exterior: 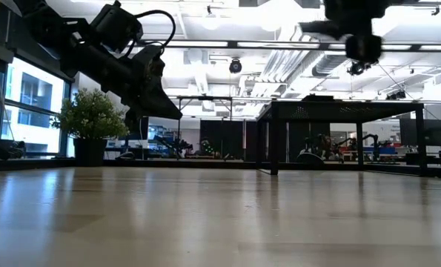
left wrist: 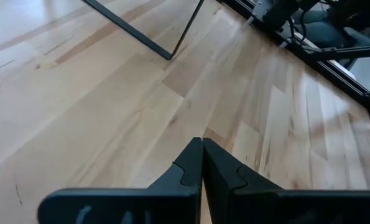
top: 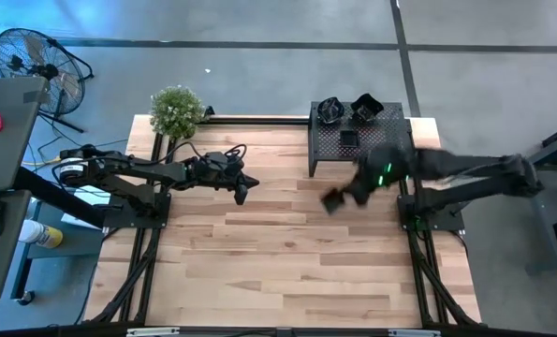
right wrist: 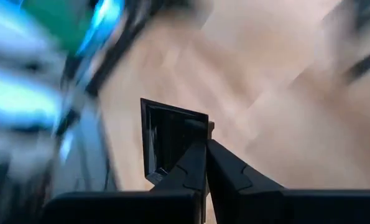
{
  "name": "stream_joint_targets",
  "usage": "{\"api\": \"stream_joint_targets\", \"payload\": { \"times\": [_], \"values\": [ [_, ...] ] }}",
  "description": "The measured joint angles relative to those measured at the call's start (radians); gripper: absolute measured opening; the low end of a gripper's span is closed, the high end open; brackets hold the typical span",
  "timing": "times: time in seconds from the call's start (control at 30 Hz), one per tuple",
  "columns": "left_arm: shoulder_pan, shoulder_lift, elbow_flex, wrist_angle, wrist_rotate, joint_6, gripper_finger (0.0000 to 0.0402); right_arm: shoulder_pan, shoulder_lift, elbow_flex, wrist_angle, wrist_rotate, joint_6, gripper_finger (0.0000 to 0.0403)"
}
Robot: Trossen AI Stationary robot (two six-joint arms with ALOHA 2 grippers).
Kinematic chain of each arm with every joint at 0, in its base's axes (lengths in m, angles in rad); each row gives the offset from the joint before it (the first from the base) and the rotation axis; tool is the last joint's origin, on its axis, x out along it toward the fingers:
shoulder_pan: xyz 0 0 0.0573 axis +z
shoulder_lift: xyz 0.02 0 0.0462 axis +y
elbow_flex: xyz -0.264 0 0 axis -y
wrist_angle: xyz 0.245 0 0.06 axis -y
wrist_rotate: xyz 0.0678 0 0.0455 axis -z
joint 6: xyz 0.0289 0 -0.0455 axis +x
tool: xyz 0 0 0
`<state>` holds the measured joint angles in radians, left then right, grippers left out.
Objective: Pick & Place Mini shaped plates
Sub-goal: Stack the black square plate on top of the black square plate on the shelf
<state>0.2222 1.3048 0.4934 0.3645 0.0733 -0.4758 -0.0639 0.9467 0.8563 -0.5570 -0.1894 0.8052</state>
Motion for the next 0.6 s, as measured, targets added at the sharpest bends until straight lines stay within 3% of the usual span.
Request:
{"api": "stream_joint_targets", "payload": {
  "times": [0.2,0.37,0.6],
  "values": [
    [0.0,0.0,0.0,0.01,-0.004,0.052,0.0001,-0.402,0.011,0.161,-0.162,0.047,-0.039,0.0005],
    [0.0,0.0,0.0,0.007,-0.005,0.054,0.0001,-0.706,0.078,0.165,-0.18,-0.08,-0.071,0.0002],
    [0.0,0.0,0.0,0.004,-0.005,0.053,0.0001,-0.865,0.158,0.155,-0.18,-0.18,-0.11,0.0005]
  ]
}}
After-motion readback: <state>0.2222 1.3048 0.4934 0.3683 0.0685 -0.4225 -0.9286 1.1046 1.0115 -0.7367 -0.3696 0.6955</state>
